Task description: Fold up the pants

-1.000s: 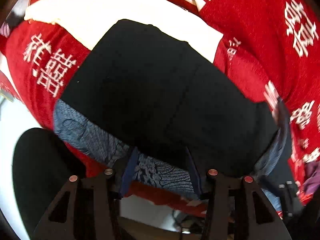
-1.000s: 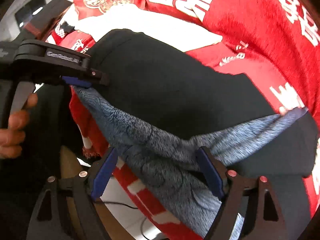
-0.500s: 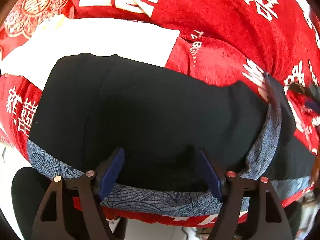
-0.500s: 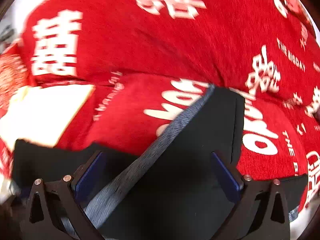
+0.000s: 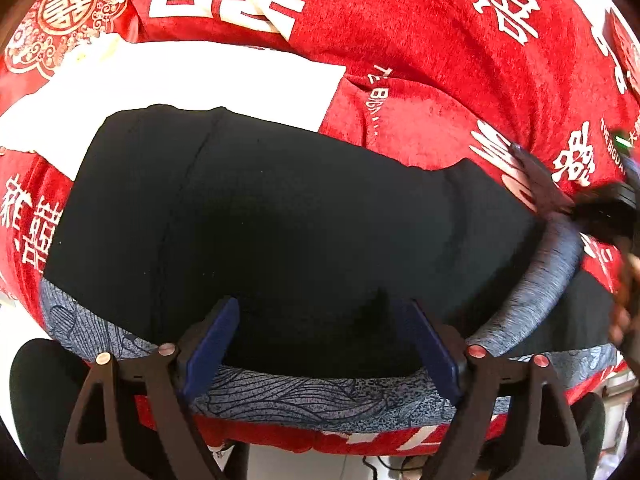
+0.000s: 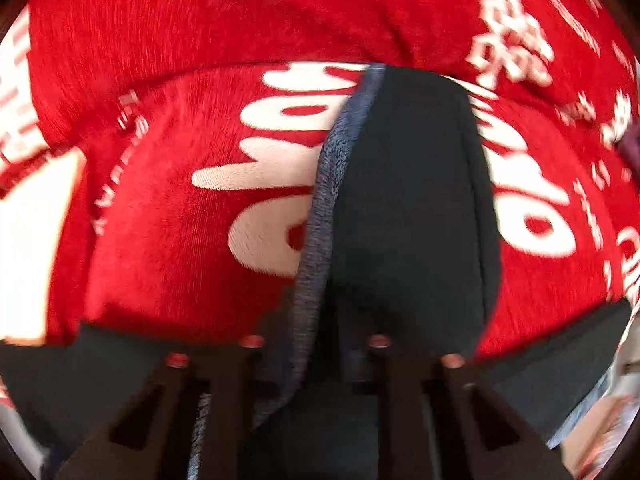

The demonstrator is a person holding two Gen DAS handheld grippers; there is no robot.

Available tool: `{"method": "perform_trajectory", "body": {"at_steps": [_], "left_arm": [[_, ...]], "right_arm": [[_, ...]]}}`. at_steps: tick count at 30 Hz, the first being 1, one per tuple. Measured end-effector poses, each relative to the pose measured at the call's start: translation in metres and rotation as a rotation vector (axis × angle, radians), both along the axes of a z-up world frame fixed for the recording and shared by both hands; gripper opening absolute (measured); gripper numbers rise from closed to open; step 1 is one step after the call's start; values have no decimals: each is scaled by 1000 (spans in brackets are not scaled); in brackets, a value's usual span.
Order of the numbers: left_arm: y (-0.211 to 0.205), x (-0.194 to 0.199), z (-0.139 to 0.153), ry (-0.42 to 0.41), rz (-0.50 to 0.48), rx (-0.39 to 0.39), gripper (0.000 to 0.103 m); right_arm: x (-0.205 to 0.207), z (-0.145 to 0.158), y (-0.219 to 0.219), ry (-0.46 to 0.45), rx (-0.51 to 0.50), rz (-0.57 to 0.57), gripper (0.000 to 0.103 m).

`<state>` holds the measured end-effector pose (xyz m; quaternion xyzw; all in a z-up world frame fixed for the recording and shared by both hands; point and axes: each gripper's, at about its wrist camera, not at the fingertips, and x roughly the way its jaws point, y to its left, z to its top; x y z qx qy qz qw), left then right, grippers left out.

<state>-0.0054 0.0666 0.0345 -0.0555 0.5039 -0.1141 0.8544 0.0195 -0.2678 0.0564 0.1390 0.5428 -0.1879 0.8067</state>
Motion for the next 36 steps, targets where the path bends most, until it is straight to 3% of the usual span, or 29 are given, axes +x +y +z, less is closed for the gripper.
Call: {"method": "perform_trajectory", "body": {"at_steps": [4, 7, 10, 12, 14, 16, 18, 19, 20, 21, 23, 28, 32, 36], "left_arm": [[-3, 0, 0, 3, 4, 9, 86], [0, 1, 7, 36, 13, -47, 86], [-9, 3, 13, 47, -9, -83, 86], [-32, 7, 20, 52, -71, -86, 86], [-55, 7, 26, 34, -125, -62, 86], [-85, 4, 24, 17, -215, -24, 86], [-107, 4, 4, 90, -250, 10, 86], [-113, 4, -11, 147, -249, 27, 86], [-114, 1, -15, 132, -244, 47, 87], [-118, -8, -13, 69, -259, 81, 89], [-120, -12, -11, 69, -270, 93, 89], [-95, -14, -11, 107, -229, 5, 89], [-90, -19, -14, 93, -235, 16, 89], [-92, -20, -17, 83, -246, 40, 89]], "right_arm": [[-76, 31, -14, -116, 12, -89, 11], [-142, 39, -17, -149, 11, -143, 11], [-179, 25, -20, -106, 21, -159, 11], [-194, 0, -22, -49, 67, -155, 11], [-201, -20, -21, -23, 84, -141, 12], [-199, -18, -18, -30, 56, -125, 19], [-194, -10, -12, -9, 0, -84, 34], [-194, -5, -8, -16, -27, -64, 56], [-194, 2, -4, -30, -52, -41, 80], [-195, 9, 2, -43, -88, -18, 86], [-197, 25, 17, -77, -190, 47, 87], [-181, 48, 64, -130, -455, 278, 87], [-131, 19, 106, -86, -704, 513, 87], [-83, -22, 134, 0, -955, 639, 87]]}}
